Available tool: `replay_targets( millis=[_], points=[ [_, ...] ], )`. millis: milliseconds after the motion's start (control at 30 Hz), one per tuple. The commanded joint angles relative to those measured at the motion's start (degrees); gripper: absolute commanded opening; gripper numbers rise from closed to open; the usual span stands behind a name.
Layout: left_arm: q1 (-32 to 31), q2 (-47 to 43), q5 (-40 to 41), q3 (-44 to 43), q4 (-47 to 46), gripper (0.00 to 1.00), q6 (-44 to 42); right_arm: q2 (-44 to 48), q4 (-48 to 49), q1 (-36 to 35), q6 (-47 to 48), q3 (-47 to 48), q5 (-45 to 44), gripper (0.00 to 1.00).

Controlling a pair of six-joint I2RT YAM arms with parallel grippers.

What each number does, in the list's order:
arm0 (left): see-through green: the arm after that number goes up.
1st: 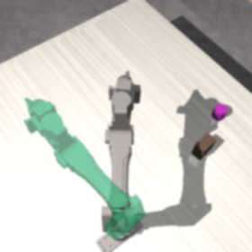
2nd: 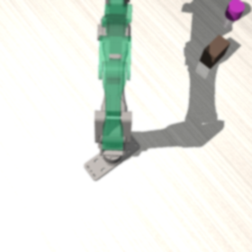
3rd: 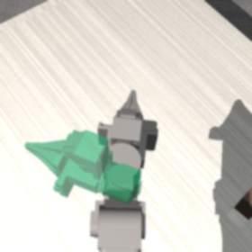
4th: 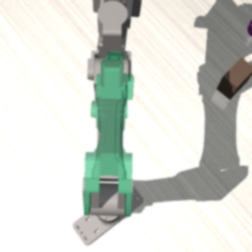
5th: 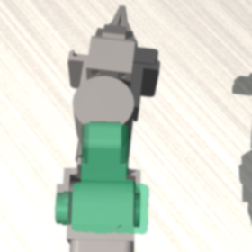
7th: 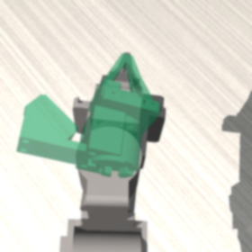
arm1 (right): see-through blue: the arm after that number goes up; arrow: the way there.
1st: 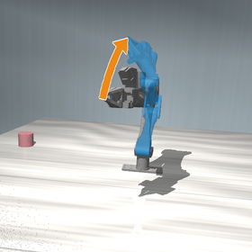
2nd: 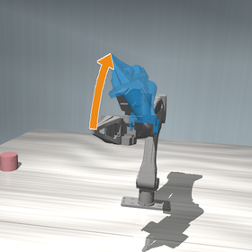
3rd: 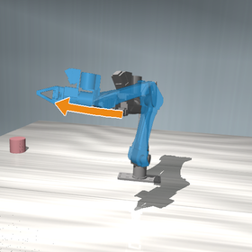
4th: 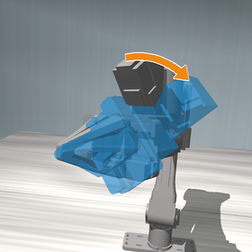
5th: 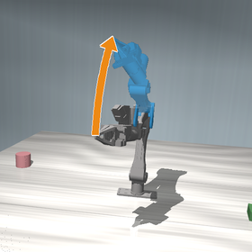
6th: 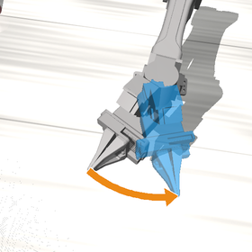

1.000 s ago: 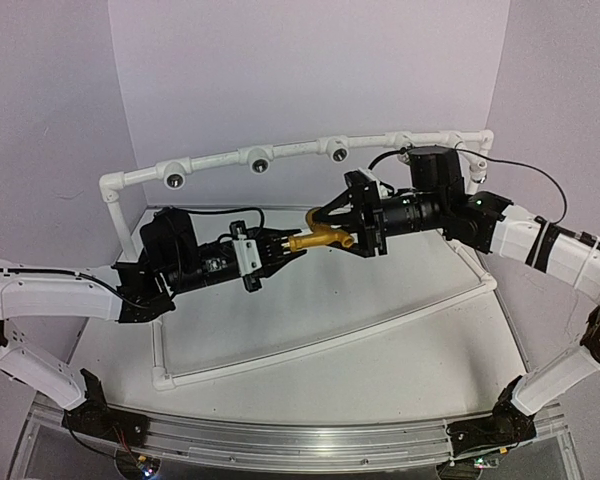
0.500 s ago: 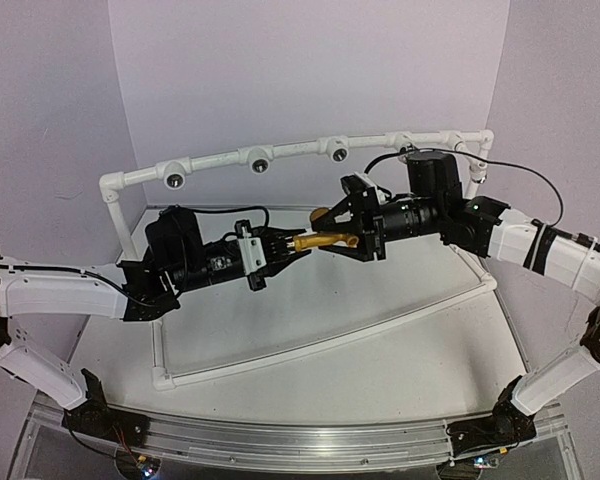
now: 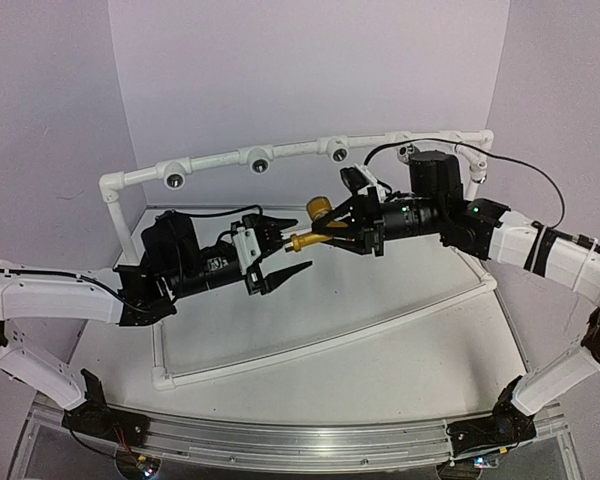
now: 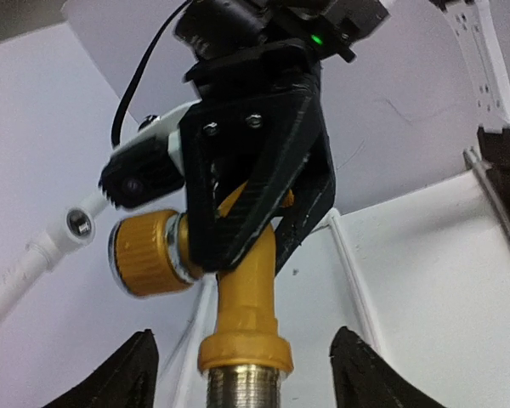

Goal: Install the water faucets
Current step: Pass from the left arm to the right, then hold the pipe with the faucet installed at the center of the board.

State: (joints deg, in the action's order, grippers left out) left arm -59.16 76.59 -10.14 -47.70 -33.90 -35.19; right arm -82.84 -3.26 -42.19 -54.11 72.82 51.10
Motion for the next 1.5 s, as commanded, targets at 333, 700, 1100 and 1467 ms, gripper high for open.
replay_targets(
  millis=[333,700,1100,1467],
  points=[
    [0.6,-14.6,2.1,10.8,1.9,0.82,58.3,15.6,-15.8,-0.4,61.4,0.7,-41.9,0.0],
    [1.0,3.9,-11.7,0.9,5.3,0.81,63.9,15.1,-18.3,-0.3,78.6,6.3,-41.9,0.0],
    [0.2,33.8,-15.1,-27.3,36.2,0.8,46.4,15.4,-11.3,-10.1,116.4,2.2,-56.8,0.0],
    [-4.1,47.3,2.2,-39.1,49.3,0.81,28.5,12.1,30.8,-12.1,153.1,-14.4,-63.5,0.0]
  ],
)
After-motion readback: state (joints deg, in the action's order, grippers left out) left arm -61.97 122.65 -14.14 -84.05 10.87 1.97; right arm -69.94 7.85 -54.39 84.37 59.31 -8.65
